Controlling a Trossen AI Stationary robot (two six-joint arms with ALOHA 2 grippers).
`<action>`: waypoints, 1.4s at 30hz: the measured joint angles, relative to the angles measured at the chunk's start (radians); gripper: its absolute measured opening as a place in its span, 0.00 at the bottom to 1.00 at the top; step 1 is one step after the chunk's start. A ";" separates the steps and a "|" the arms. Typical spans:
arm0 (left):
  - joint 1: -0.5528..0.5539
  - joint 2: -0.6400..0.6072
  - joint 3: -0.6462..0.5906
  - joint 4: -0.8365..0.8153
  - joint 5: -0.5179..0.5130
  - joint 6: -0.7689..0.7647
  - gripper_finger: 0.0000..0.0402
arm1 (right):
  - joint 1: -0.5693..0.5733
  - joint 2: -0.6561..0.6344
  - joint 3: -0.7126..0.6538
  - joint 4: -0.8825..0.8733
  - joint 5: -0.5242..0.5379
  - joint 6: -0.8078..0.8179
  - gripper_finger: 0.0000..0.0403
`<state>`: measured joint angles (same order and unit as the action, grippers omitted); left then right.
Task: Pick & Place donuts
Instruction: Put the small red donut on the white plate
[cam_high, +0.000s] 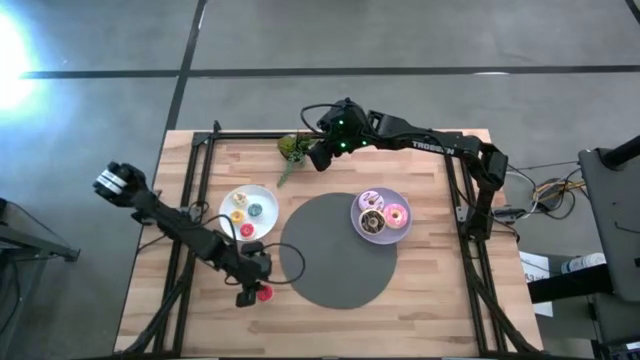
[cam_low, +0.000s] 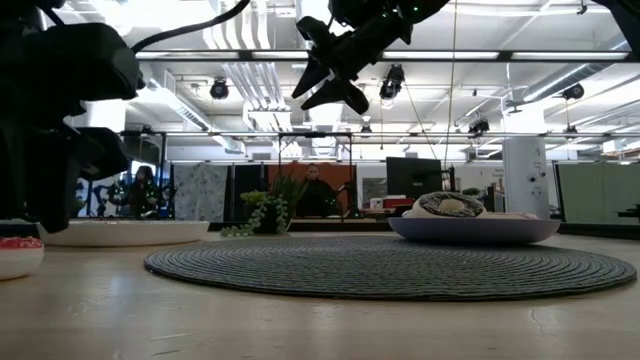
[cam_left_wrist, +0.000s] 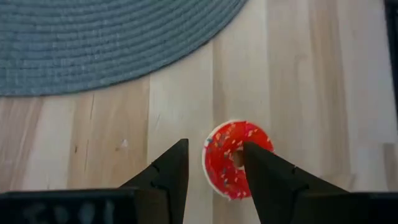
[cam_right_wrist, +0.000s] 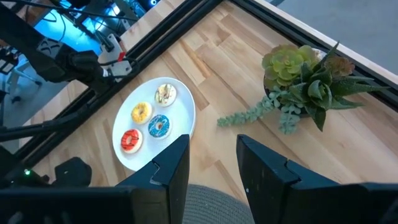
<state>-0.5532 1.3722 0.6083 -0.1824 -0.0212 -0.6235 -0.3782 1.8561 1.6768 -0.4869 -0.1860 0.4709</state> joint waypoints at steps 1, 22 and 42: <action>-0.003 0.004 0.000 -0.002 0.000 0.000 0.31 | 0.000 0.000 0.000 -0.003 0.000 0.000 0.31; -0.005 0.073 -0.012 0.047 0.076 -0.038 0.06 | 0.000 0.000 0.000 -0.012 0.001 -0.003 0.31; 0.604 -0.338 -0.088 -0.324 -0.141 0.068 0.01 | -0.003 -0.017 0.000 -0.004 0.002 -0.034 0.31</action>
<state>0.0508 1.0347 0.5200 -0.5066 -0.1624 -0.5552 -0.3809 1.8391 1.6768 -0.4911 -0.1837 0.4374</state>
